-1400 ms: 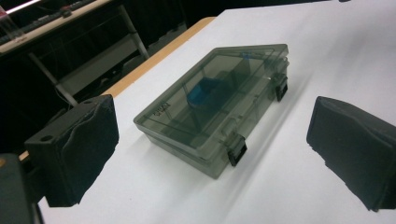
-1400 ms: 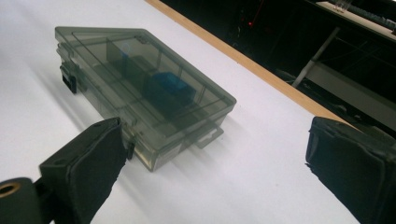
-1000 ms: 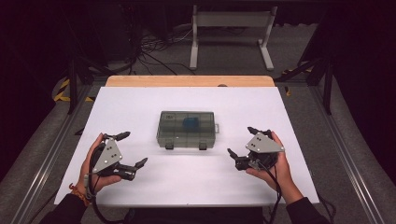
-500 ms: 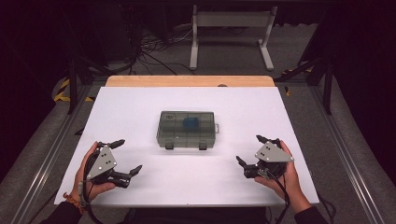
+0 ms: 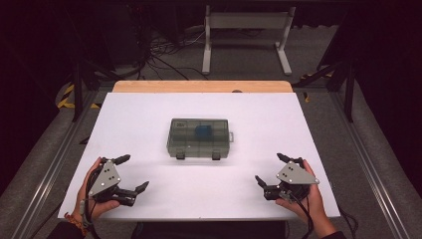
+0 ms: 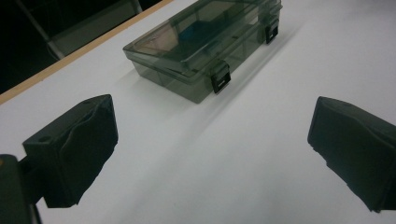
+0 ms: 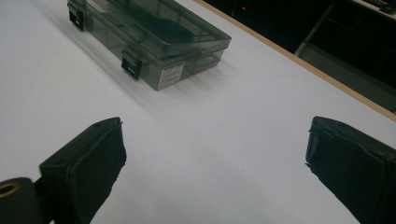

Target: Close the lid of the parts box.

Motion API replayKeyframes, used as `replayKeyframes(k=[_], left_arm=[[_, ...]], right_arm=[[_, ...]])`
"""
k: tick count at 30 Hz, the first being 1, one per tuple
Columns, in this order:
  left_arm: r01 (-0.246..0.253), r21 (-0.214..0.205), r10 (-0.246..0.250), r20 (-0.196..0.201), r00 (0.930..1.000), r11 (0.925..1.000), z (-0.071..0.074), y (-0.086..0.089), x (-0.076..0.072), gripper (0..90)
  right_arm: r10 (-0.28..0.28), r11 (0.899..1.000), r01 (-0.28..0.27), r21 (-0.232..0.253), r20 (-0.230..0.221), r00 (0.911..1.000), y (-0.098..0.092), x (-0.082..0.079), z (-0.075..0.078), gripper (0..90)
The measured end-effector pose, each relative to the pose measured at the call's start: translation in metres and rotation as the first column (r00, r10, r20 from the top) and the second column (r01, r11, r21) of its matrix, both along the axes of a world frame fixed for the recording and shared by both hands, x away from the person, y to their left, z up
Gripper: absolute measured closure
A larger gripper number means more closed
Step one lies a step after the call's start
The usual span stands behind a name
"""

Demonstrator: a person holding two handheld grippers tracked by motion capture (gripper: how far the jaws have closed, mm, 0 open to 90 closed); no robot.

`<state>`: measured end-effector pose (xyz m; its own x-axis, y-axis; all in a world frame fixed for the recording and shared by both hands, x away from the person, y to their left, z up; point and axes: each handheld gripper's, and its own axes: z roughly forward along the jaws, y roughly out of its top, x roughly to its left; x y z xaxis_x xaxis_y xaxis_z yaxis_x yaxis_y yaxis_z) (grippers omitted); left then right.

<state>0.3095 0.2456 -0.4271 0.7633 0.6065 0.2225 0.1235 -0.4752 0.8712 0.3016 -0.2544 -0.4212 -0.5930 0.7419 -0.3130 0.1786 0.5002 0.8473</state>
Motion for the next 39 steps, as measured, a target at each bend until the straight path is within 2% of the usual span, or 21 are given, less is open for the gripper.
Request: replayKeyframes(k=[10,11,20,24,39], left_arm=[[0.008,0.006,-0.008,0.002,1.0000,1.0000,-0.0012,-0.0002,-0.0025,2.6],[0.009,-0.005,-0.009,-0.002,1.0000,0.9999,-0.0011,-0.0002,-0.0024,2.5],[0.007,0.011,-0.007,-0.015,0.9999,0.9999,-0.0041,-0.0033,0.0013,2.8],[0.009,0.020,-0.009,-0.006,0.9999,0.9998,-0.0036,-0.0025,0.0014,2.8],[0.010,0.022,-0.010,-0.021,0.9997,0.9997,-0.0055,-0.0034,0.0037,2.8]], right_arm=[[-0.003,1.000,0.003,0.001,0.010,0.9999,0.0050,-0.0008,0.0013,5.3],[-0.006,1.000,0.006,0.002,0.008,1.0000,0.0053,-0.0005,0.0013,5.3],[-0.002,1.000,0.002,0.029,-0.002,1.0000,0.0051,0.0016,0.0012,5.2],[0.003,1.000,-0.003,0.026,0.004,1.0000,0.0064,0.0006,0.0019,5.2],[0.008,1.000,-0.008,0.015,0.000,1.0000,0.0086,0.0024,0.0001,5.3]])
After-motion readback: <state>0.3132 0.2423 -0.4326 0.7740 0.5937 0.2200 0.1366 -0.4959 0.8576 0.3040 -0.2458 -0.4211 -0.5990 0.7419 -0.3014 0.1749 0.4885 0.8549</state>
